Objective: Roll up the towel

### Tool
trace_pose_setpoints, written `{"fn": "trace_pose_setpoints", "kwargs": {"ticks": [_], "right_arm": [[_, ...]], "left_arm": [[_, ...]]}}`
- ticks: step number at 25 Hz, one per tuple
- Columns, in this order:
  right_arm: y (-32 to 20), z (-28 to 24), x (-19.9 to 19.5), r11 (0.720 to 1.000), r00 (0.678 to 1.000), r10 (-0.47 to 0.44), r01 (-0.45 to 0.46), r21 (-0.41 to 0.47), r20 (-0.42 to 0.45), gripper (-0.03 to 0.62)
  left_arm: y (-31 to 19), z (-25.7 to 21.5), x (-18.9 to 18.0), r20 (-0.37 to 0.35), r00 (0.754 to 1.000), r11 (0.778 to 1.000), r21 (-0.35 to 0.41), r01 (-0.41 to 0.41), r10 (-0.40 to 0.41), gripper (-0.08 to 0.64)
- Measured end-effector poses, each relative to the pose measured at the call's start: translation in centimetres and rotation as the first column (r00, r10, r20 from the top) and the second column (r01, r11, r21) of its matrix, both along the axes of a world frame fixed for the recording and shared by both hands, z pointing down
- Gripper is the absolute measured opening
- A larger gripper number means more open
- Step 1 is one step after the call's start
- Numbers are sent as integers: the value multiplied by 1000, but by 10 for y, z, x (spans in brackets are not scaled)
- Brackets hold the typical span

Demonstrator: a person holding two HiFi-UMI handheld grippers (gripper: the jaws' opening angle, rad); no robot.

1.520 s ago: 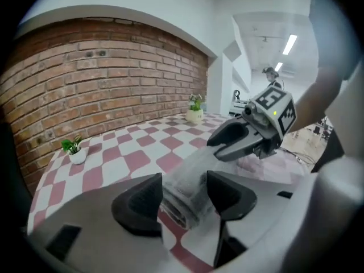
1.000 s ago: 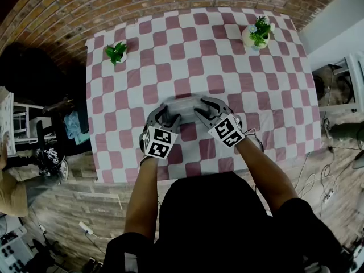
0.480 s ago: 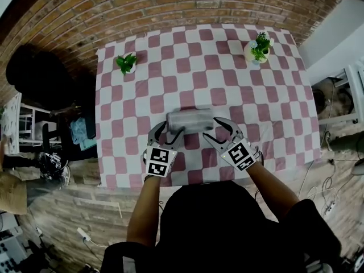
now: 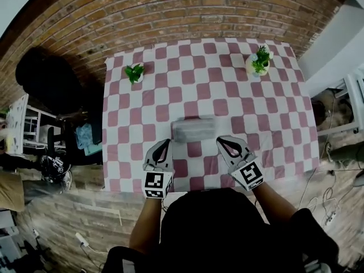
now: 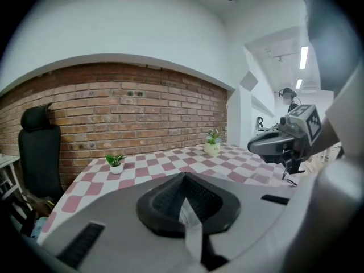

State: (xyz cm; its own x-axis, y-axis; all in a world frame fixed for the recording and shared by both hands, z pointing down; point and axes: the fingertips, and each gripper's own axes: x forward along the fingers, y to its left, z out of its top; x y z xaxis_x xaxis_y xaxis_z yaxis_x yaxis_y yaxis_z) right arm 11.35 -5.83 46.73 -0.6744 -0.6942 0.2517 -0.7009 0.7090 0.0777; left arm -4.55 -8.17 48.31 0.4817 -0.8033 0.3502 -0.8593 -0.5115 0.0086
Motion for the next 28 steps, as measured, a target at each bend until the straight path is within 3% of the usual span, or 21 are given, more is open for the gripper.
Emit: {"fn": "trace_pose_setpoints", "kwargs": {"ticks": [4,7,13,19,28], "right_arm": [[2,-39,-3,995,999,15,-11,101,-46,-3],[-4,-75,-3,984,999,47,-46,174,-3,-2],[-12,-129,-2,964,993,86,-102,245,77,-2],[-14,-153,1,947,986,103,-137,291,128,-2],[-10,-162,7,943,984,108,-147,298,143,-2]], "left_arm": [[2,-37,-6,-78,997,998,64,28,-23,-5],[0,-67,-10,-131,991,991,125,44,-27,-5],[-5,-122,-20,-141,989,965,249,80,-46,-5],[-4,-149,-22,-160,986,956,279,88,-45,-5],[0,-150,-18,-160,986,960,267,87,-45,-5]]}}
